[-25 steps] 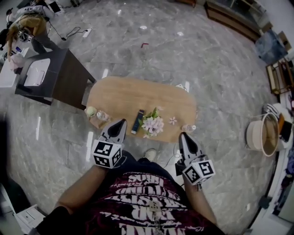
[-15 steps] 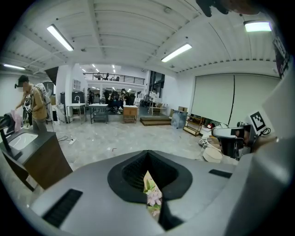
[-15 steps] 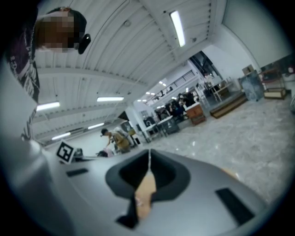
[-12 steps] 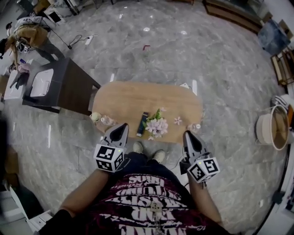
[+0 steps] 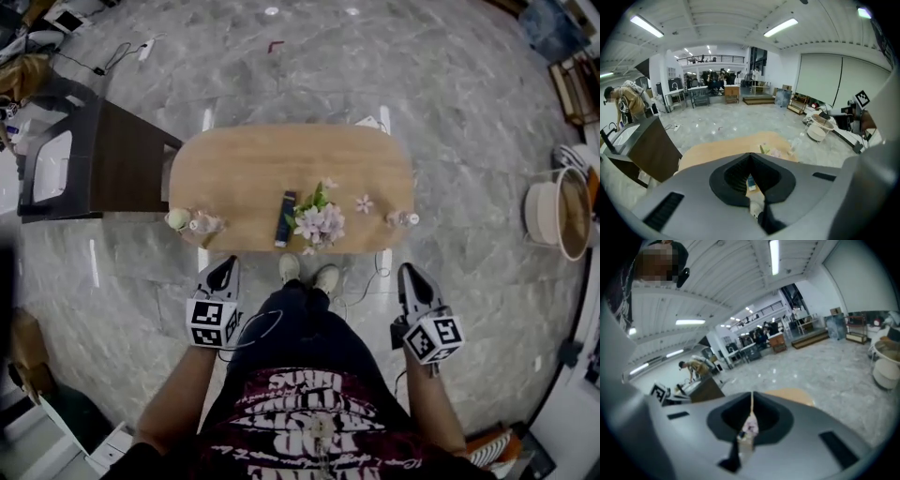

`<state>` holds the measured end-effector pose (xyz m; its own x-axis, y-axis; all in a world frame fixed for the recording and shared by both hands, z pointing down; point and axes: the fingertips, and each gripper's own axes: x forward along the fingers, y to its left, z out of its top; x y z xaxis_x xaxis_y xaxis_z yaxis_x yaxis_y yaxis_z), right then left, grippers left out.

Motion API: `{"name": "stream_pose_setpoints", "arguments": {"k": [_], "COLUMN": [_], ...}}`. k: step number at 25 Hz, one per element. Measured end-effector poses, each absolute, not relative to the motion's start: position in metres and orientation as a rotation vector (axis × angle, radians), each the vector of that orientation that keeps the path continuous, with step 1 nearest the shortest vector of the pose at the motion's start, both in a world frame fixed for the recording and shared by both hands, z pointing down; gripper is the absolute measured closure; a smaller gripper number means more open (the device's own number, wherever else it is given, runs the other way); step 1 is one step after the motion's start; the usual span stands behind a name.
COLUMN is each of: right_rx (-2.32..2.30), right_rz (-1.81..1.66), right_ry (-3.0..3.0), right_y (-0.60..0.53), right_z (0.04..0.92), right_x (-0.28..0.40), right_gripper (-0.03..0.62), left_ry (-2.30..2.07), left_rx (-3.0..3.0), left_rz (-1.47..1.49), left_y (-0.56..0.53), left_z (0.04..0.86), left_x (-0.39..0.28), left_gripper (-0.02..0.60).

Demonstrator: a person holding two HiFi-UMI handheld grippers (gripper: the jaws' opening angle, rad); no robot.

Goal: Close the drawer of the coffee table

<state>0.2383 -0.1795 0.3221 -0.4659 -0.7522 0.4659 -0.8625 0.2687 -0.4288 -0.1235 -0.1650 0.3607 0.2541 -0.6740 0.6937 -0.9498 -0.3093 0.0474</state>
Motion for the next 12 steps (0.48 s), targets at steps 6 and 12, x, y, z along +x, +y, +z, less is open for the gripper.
{"name": "stream_pose_setpoints", "arguments": {"k": [6,12], "right_rx": [1.44,1.291], "right_rz": [0.896,0.808], "right_ry": [-2.154,-1.957], "right_y": [-0.162,-0.135], "right_z": [0.394,0.501], "right_x": [0.253,0.259], "right_gripper": [0.559,0.558], "left_ry": [-1.248,-1.099], "left_rx": [2.043,2.013], "left_rz": [0.99,1.12], "left_y": [-0.118,-0.089], "left_z": [0.479,0.591], "left_x": [-0.15,-0.166], "left_gripper": [0.56,0.56]}}
